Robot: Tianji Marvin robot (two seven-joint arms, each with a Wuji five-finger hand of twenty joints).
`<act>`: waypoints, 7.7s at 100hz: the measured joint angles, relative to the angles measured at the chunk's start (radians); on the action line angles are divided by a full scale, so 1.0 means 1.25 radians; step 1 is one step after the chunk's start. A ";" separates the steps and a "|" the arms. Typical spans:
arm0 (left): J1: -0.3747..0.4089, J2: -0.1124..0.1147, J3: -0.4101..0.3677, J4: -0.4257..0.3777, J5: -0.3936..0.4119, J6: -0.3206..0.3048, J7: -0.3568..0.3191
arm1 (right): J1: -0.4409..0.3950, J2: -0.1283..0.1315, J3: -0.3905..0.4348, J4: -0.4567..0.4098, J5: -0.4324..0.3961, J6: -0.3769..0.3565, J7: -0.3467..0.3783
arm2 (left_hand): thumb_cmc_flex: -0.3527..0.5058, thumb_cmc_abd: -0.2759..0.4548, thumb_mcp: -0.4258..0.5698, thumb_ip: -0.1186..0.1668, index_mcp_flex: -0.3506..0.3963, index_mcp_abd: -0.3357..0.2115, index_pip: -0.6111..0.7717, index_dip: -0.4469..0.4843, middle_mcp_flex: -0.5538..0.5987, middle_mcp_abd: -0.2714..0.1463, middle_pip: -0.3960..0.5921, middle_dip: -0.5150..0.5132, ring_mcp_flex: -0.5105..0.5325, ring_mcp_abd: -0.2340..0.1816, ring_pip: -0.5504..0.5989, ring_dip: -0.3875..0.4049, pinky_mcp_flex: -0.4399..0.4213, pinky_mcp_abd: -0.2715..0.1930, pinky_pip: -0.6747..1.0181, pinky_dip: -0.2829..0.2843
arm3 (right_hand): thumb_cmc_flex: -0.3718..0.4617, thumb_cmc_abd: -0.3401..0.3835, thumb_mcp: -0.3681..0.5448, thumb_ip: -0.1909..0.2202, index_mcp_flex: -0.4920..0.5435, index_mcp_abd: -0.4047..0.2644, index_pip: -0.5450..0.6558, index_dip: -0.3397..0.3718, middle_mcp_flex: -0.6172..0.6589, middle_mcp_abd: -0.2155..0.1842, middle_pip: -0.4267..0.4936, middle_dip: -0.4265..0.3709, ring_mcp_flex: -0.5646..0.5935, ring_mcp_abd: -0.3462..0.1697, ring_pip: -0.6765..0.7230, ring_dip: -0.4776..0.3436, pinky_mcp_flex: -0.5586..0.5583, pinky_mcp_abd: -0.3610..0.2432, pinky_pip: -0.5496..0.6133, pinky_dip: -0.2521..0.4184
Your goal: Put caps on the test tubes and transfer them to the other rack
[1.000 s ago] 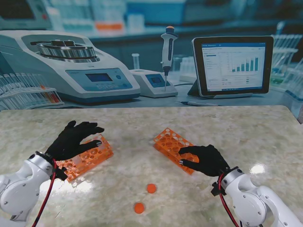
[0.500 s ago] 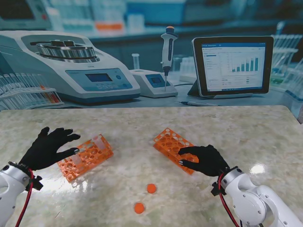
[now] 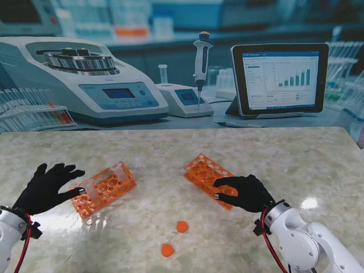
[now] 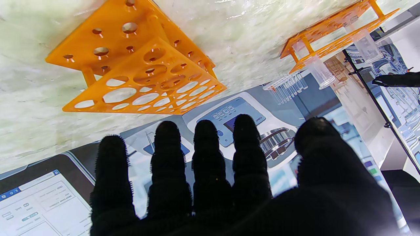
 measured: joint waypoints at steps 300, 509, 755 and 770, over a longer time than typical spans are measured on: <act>-0.120 0.001 0.163 0.236 -0.029 0.063 0.092 | 0.004 0.005 -0.016 -0.010 0.002 0.006 0.032 | 0.138 -0.020 0.007 -0.010 0.054 -0.080 0.087 0.037 -0.030 -0.162 0.049 -0.018 -0.048 -0.056 -0.007 -0.008 -0.026 -0.031 0.000 0.000 | 0.000 0.000 0.000 0.000 0.000 0.000 0.000 0.000 0.000 0.000 0.000 0.000 0.000 0.000 0.000 0.000 0.000 0.000 -0.001 0.000; -0.159 0.005 0.203 0.251 0.034 0.012 0.124 | 0.014 0.007 -0.022 -0.012 0.005 0.008 0.045 | 0.108 -0.216 0.026 0.000 -0.016 -0.062 0.035 -0.025 -0.049 -0.053 0.003 -0.031 -0.062 -0.039 -0.009 -0.008 -0.027 -0.023 0.000 0.000 | 0.001 0.000 0.000 0.000 0.000 0.000 0.000 0.000 0.000 0.000 0.000 0.000 0.000 0.000 0.000 0.000 0.000 0.000 -0.001 0.000; -0.147 -0.011 0.197 0.259 -0.041 0.008 0.141 | 0.008 0.008 -0.028 -0.020 0.007 0.009 0.048 | 0.183 -0.182 -0.025 -0.010 0.128 -0.171 0.222 0.030 -0.023 -0.123 0.044 -0.020 -0.054 -0.043 -0.009 -0.008 -0.027 -0.024 -0.003 -0.019 | 0.001 0.000 0.000 0.000 0.000 0.000 0.000 0.000 0.000 0.000 0.000 0.000 0.000 0.000 0.000 0.000 0.000 -0.001 -0.001 0.000; -0.143 -0.011 0.193 0.252 -0.044 0.014 0.130 | 0.008 0.008 -0.028 -0.019 0.008 0.009 0.049 | 0.183 -0.174 -0.030 -0.011 0.128 -0.155 0.207 0.028 -0.023 -0.123 0.044 -0.020 -0.054 -0.043 -0.009 -0.008 -0.027 -0.024 -0.007 -0.020 | 0.001 0.000 0.000 0.000 0.000 0.000 0.000 0.000 0.000 0.000 0.000 0.000 0.000 0.000 0.000 0.000 0.000 -0.001 -0.001 0.000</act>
